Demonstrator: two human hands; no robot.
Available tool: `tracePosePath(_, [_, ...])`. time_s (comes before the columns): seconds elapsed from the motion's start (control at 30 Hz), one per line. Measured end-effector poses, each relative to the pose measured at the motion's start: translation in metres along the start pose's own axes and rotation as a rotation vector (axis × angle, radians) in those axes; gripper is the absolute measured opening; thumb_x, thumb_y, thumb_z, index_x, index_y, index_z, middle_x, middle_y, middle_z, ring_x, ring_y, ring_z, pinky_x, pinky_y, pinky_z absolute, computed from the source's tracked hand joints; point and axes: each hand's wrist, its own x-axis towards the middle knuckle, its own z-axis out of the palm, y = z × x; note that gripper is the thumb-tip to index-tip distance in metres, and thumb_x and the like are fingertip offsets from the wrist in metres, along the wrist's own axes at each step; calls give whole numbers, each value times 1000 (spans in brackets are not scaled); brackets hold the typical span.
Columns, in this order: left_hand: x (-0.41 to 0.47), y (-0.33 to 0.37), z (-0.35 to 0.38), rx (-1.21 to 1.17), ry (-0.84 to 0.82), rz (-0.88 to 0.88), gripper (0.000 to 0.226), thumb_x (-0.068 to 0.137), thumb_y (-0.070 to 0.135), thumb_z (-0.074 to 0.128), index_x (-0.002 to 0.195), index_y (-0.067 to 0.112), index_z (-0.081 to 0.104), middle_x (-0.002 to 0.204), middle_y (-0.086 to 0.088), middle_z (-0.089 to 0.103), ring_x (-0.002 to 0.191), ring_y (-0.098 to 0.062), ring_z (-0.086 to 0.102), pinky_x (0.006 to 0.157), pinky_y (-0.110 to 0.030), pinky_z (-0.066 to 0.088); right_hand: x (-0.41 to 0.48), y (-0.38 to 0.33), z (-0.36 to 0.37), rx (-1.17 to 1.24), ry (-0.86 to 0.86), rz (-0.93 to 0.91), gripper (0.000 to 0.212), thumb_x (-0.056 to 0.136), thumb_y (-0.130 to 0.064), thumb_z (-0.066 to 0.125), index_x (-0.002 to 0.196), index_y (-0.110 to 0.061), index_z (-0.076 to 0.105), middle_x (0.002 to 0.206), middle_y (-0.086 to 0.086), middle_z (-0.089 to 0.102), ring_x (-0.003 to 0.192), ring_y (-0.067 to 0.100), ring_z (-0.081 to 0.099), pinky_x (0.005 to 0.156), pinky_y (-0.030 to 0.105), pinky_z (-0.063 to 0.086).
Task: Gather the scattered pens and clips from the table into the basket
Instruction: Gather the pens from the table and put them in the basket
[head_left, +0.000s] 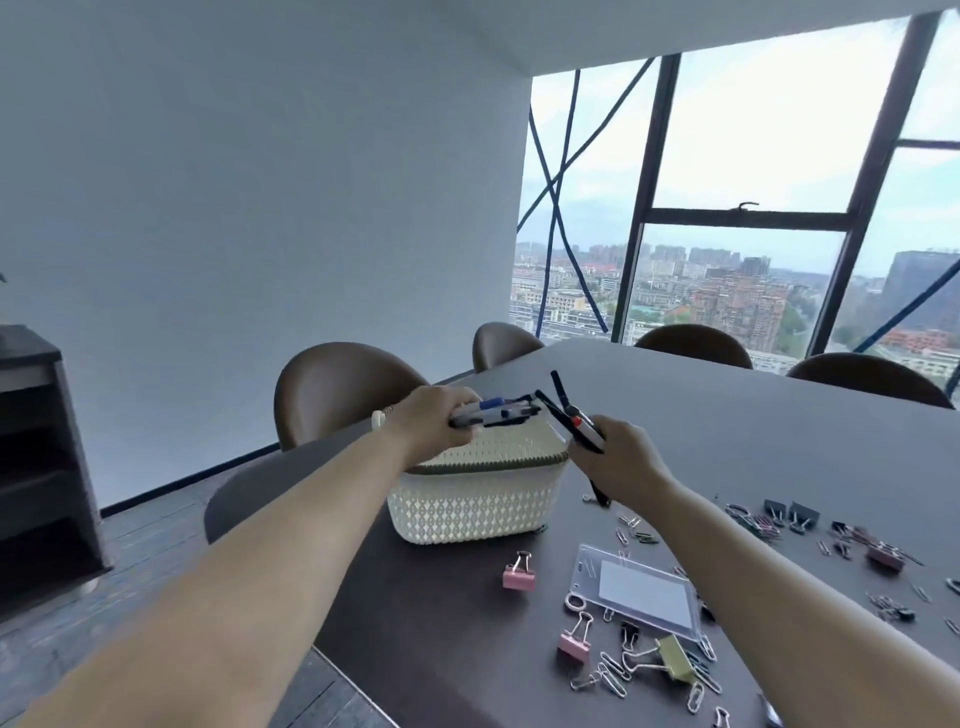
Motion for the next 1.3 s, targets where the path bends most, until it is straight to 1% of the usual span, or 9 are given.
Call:
tracePosePath(0.1, [24,-1,12,25,-139,-148,20,77,20,69,66,18,53,68,5,52,74,-18,53,65,-28,37,3,12,-12,-13,35,34,25,82,-15,55,60,-16,44,54,1,47,47,18,42,44,27,33])
tracePosePath(0.23, [30,-13,17,-3,-243,-245,53,73,40,74,116,12,60,105,2,64,101,-14,61,92,-28,46,6,28,-16,-16,43,59,17,81,-14,55,65,-10,48,55,3,48,51,21,41,49,29,32])
tracePosePath(0.37, [20,-19,21,72,-170,-284,83,67,62,67,133,16,43,134,-6,48,123,-21,48,106,-37,38,4,22,1,37,-12,48,27,82,-13,54,58,-18,41,52,0,45,47,19,43,48,27,34])
tracePosePath(0.53, [-3,-16,16,145,102,-98,69,67,83,21,73,20,50,77,4,54,71,-12,52,64,-27,37,2,13,16,56,-47,27,26,81,-14,55,60,-18,41,54,-1,47,50,20,46,52,29,36])
tracePosePath(0.6, [-21,-22,14,232,38,-1,75,58,90,1,54,24,38,57,9,43,57,-8,43,64,-28,30,3,10,14,49,-34,18,29,80,-14,57,56,-18,39,53,-1,45,48,18,42,51,28,34])
tracePosePath(0.77, [-47,-57,22,403,150,158,61,66,78,33,56,22,54,61,14,52,83,-13,50,106,-51,25,22,-31,15,26,-49,-165,26,84,-22,56,62,-23,43,61,2,55,53,19,48,52,30,37])
tracePosePath(0.93, [-67,-76,28,220,380,96,71,62,86,34,61,21,61,72,12,52,88,-13,51,98,-57,33,46,-72,37,-180,-234,-311,14,90,-28,54,94,-15,57,81,3,61,67,21,54,59,30,39])
tracePosePath(1.1, [-72,-84,28,176,396,181,64,70,81,37,65,19,53,73,10,52,78,-13,49,76,-31,44,52,-61,71,-393,-448,-223,42,71,-60,65,71,-23,45,74,-7,51,76,19,51,68,33,40])
tracePosePath(1.3, [-68,-89,31,251,416,213,47,69,68,49,63,22,42,68,5,52,74,-18,52,72,-21,36,50,-51,68,-270,-511,-163,62,86,-68,21,136,-34,35,146,-2,40,137,21,31,113,49,22])
